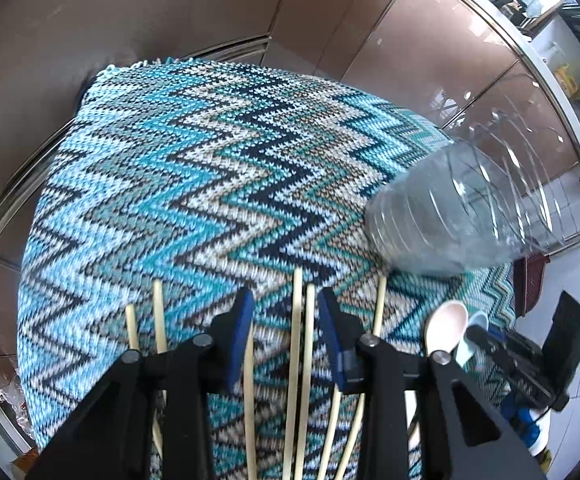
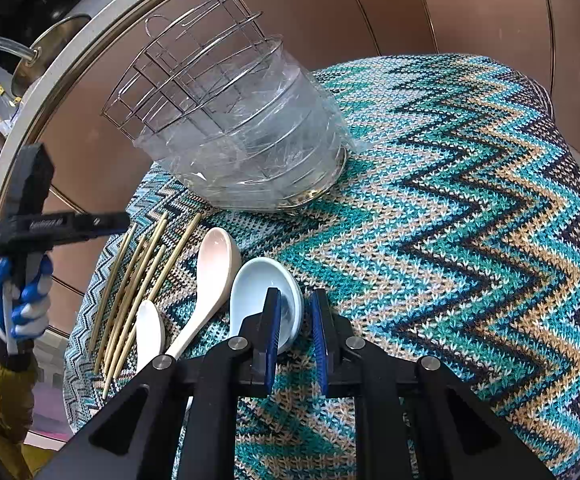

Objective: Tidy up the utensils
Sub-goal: 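Lower the right gripper over a white spoon while the left gripper lowers over the chopsticks, then close the right gripper on the white spoon while the left gripper closes on one chopstick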

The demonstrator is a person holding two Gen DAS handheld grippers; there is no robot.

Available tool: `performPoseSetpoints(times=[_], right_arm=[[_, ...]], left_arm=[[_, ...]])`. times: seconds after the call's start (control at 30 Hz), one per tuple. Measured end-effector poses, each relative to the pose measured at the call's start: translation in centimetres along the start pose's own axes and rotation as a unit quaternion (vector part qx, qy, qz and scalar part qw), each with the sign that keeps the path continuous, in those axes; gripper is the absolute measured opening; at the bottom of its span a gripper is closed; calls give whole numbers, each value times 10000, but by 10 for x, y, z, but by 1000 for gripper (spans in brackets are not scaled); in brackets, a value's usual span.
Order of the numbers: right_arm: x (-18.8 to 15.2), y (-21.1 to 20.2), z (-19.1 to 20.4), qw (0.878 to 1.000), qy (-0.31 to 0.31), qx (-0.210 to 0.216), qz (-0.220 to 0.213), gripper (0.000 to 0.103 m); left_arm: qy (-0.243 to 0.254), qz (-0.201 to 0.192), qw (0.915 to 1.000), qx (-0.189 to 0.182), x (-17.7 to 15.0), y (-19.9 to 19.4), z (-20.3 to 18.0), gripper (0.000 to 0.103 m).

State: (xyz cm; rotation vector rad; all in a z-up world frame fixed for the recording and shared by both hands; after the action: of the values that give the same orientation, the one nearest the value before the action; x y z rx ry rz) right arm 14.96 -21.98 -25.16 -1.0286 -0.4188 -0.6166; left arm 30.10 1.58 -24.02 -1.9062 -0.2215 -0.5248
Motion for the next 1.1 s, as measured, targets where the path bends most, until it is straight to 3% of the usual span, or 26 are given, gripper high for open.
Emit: performPoseSetpoints(times=[0.1, 0.57, 0.9, 1.1], right_arm=[[-1, -2, 0, 10000, -18, 24, -2, 15], [2, 2, 2, 10000, -25, 36, -6, 15], [5, 8, 5, 10000, -56, 45, 34, 15], [8, 15, 9, 9999, -72, 56, 82, 15]], left_arm=[[15, 116, 9999, 79, 4, 12, 0, 20], [205, 345, 9988, 286, 9, 46, -10, 15], [247, 349, 9988, 228, 11, 40, 8, 15], [461, 430, 9975, 304, 3, 43, -1, 14]])
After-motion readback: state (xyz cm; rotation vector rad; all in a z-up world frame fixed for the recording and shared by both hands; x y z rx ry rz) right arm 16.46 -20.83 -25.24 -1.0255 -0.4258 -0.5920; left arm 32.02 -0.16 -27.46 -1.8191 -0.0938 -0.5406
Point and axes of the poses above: each gripper's, at about its wrist camera, not at the fingertips, and y roughly the way its jaws point, z to its left, x to its top, the point moved 5 cm from there along y, roughly the way its jaws point, and after that the axes turned 9 degrees about -z, right-handed, at the moved point
